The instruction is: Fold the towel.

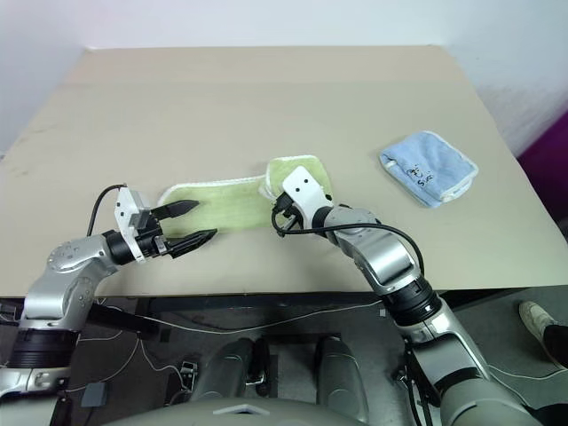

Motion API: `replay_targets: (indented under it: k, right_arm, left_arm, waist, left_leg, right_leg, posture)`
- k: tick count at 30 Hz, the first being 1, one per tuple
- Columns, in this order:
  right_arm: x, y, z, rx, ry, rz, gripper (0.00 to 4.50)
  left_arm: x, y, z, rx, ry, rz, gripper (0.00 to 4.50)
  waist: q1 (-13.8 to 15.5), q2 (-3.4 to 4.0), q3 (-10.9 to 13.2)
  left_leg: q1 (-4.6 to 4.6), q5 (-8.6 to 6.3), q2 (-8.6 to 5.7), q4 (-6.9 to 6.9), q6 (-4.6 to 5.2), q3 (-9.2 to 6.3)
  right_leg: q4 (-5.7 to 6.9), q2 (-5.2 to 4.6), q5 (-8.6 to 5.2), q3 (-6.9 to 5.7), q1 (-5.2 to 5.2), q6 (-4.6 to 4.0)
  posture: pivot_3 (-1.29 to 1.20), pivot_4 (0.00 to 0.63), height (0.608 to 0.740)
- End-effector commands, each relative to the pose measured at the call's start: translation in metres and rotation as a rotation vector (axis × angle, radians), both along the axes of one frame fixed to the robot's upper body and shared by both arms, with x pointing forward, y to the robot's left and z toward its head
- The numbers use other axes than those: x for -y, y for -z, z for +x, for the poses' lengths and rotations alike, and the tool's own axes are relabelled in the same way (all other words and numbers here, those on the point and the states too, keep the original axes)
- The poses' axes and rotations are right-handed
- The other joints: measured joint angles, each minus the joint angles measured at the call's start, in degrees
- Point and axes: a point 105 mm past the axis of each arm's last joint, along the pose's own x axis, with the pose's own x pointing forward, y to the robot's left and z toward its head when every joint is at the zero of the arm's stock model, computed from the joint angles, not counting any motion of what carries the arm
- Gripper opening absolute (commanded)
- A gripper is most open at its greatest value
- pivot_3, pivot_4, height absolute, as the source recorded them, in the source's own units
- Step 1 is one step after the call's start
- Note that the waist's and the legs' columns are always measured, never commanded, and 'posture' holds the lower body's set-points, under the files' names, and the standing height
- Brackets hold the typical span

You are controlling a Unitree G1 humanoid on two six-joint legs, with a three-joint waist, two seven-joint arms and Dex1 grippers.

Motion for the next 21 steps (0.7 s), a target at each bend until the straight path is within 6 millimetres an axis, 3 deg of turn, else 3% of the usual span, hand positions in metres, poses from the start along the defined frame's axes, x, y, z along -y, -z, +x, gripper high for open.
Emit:
replay_targets:
  k: [1, 6, 9, 14, 17, 21]
  right_arm:
    - [-0.005, -0.013, -0.003, 0.022, -0.038, 0.05, 0.73]
    - [-0.003, -0.025, -0.008, 0.038, -0.06, 0.108, 2.34]
    - [0.01, -0.042, -0.011, 0.113, -0.066, 0.136, 3.32]
    - [0.037, -0.067, -0.01, 0.18, -0.045, 0.2, 3.32]
    - [0.05, -0.068, 0.006, 0.19, 0.008, 0.214, 2.74]
    - [0.048, -0.057, 0.026, 0.188, 0.026, 0.228, 1.4]
  left_arm:
    - [0.003, -0.009, -0.004, 0.034, 0.01, -0.007, 4.5]
    - [0.005, -0.009, -0.008, 0.013, -0.008, -0.054, 4.5]
    - [0.007, -0.012, -0.016, -0.013, -0.028, -0.138, 4.5]
    - [0.008, -0.013, -0.028, -0.057, -0.092, -0.252, 4.5]
    - [0.013, -0.011, -0.033, -0.088, -0.111, -0.294, 4.5]
    - [0.021, -0.009, -0.037, -0.125, -0.13, -0.344, 4.5]
  waist:
    - [0.0, 0.0, 0.0]
    - [0.0, 0.0, 0.0]
    - [0.1, 0.0, 0.0]
    - [0.1, -0.01, 0.0]
    - [0.0, -0.01, 0.0]
    - [0.0, -0.02, 0.0]
  left_leg:
    - [0.0, 0.0, 0.0, 0.0, 0.0, -0.01]
    - [0.0, 0.0, 0.01, 0.0, 0.0, -0.03]
    - [0.0, 0.0, 0.0, 0.0, 0.0, -0.04]
    - [0.01, -0.03, 0.0, 0.0, 0.04, -0.07]
    - [0.06, -0.03, 0.01, 0.0, 0.04, -0.1]
    - [0.05, -0.03, 0.0, 0.0, 0.04, -0.1]
  right_leg:
    - [0.0, 0.0, 0.0, 0.0, 0.0, 0.0]
    - [0.01, 0.01, 0.0, -0.01, 0.0, 0.0]
    - [0.01, 0.0, 0.0, -0.01, 0.01, 0.0]
    - [0.0, -0.02, 0.0, -0.02, 0.03, 0.0]
    - [0.02, 0.01, 0.0, -0.04, 0.08, 0.0]
    - [0.02, 0.03, 0.0, -0.04, 0.07, -0.01]
  posture:
    - [0.0, 0.15, 0.74]
    - [0.0, 0.15, 0.74]
    - [0.0, 0.15, 0.74]
    - [0.0, 0.15, 0.74]
    - [0.0, 0.15, 0.74]
    - [0.0, 0.15, 0.74]
